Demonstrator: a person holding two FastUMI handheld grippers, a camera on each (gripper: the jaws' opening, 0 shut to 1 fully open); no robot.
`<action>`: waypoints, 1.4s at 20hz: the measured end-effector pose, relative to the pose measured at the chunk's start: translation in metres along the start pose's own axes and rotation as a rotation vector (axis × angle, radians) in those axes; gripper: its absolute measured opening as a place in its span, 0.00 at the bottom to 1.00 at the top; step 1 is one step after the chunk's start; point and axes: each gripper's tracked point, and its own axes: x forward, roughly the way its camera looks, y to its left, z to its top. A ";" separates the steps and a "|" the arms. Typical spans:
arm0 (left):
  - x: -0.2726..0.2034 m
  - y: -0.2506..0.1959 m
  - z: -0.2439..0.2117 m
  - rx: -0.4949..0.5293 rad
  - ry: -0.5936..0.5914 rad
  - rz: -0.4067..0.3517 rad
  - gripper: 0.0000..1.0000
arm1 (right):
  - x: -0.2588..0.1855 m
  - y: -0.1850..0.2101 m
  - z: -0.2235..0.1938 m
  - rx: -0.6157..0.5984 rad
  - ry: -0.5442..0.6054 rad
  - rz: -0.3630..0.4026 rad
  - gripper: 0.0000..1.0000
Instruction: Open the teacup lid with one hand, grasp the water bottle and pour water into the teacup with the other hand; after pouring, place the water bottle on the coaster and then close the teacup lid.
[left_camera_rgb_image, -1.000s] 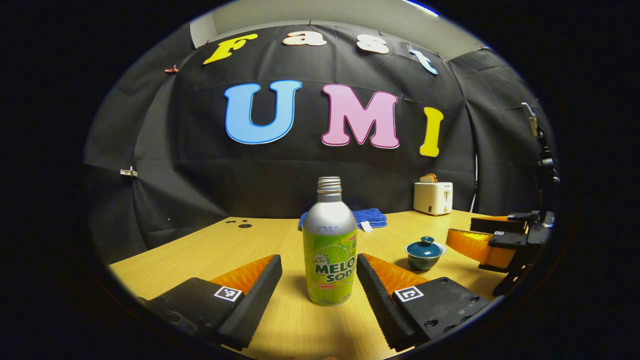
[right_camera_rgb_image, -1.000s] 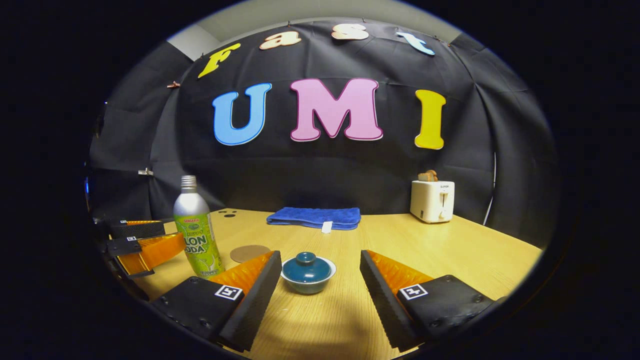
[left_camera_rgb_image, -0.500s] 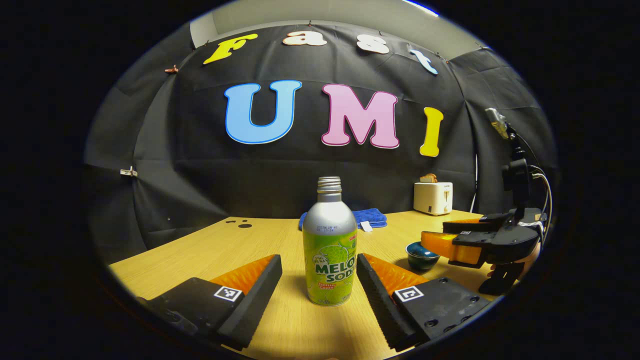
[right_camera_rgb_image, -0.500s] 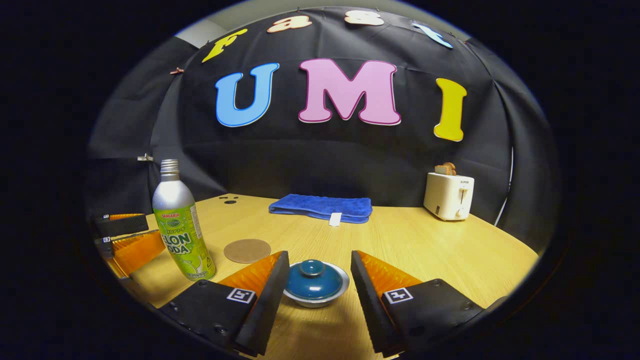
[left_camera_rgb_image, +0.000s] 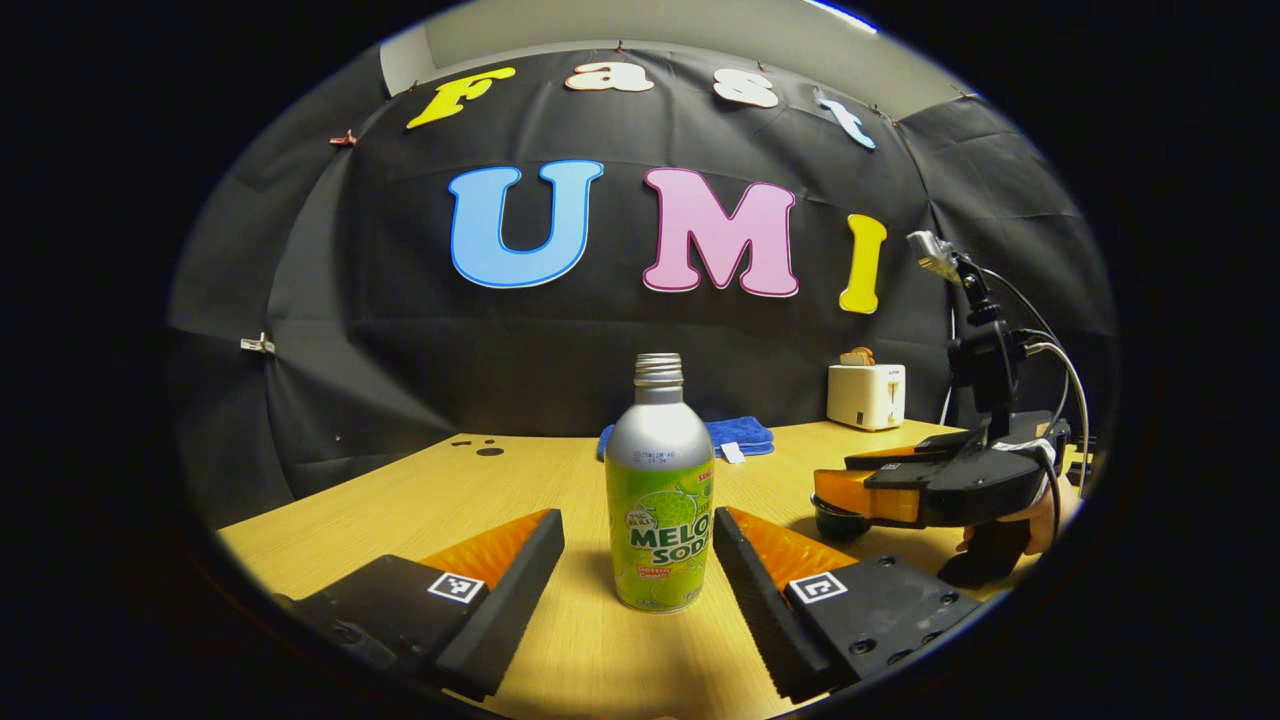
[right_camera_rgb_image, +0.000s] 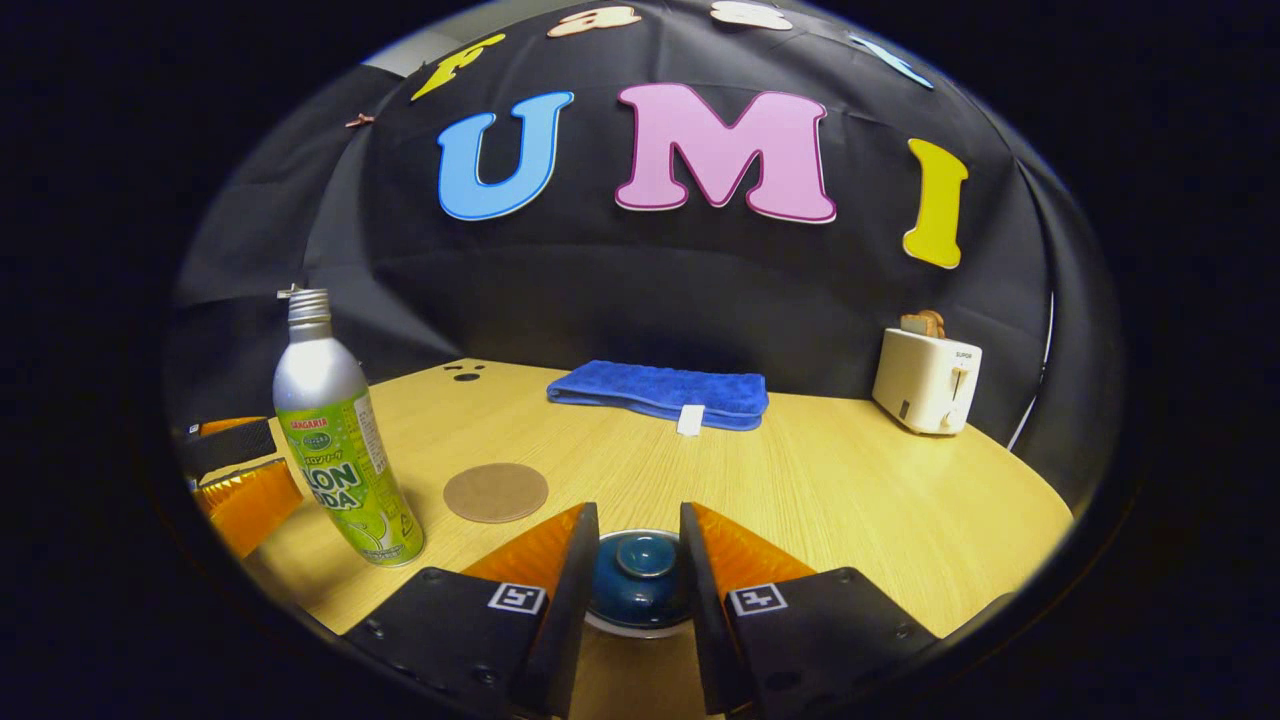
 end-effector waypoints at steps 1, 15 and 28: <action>0.000 0.000 -0.001 0.000 0.000 0.000 0.95 | -0.001 0.001 0.001 0.001 -0.001 0.004 0.52; 0.001 0.000 0.000 0.000 -0.002 0.001 0.95 | -0.013 -0.001 0.013 0.016 -0.092 0.013 0.29; 0.041 -0.006 0.000 0.000 0.001 -0.011 0.95 | -0.072 -0.062 0.030 0.084 -0.247 -0.094 0.29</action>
